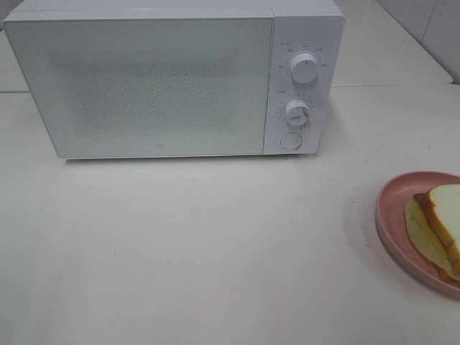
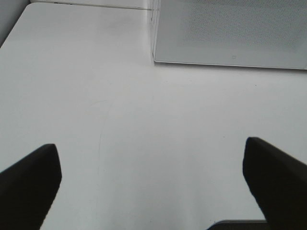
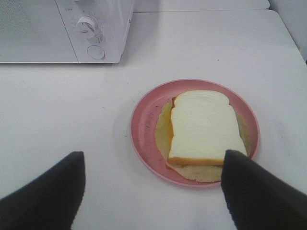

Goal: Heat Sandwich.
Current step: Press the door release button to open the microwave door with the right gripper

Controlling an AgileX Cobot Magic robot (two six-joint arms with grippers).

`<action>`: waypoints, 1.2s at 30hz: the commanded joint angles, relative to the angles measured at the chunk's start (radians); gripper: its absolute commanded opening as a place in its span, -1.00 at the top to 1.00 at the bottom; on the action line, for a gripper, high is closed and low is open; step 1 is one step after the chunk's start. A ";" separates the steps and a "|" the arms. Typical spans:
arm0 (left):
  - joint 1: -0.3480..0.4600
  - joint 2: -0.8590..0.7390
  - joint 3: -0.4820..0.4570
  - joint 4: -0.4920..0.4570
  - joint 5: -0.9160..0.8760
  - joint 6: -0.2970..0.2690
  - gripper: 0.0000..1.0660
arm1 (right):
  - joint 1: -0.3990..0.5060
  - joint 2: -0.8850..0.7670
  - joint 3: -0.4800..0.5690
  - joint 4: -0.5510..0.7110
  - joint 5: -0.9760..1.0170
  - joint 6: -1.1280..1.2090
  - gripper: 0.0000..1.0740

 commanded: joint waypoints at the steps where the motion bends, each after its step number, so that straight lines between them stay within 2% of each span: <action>1: -0.005 -0.025 0.002 0.001 -0.012 0.000 -0.83 | -0.004 -0.026 0.002 0.005 -0.017 -0.001 -0.40; 18: -0.005 -0.025 0.002 0.001 -0.012 0.000 -0.83 | -0.004 -0.013 -0.016 0.005 -0.034 -0.001 -0.40; 36: -0.005 -0.025 0.002 0.001 -0.012 0.000 -0.83 | -0.004 0.254 -0.016 0.002 -0.340 -0.005 -0.40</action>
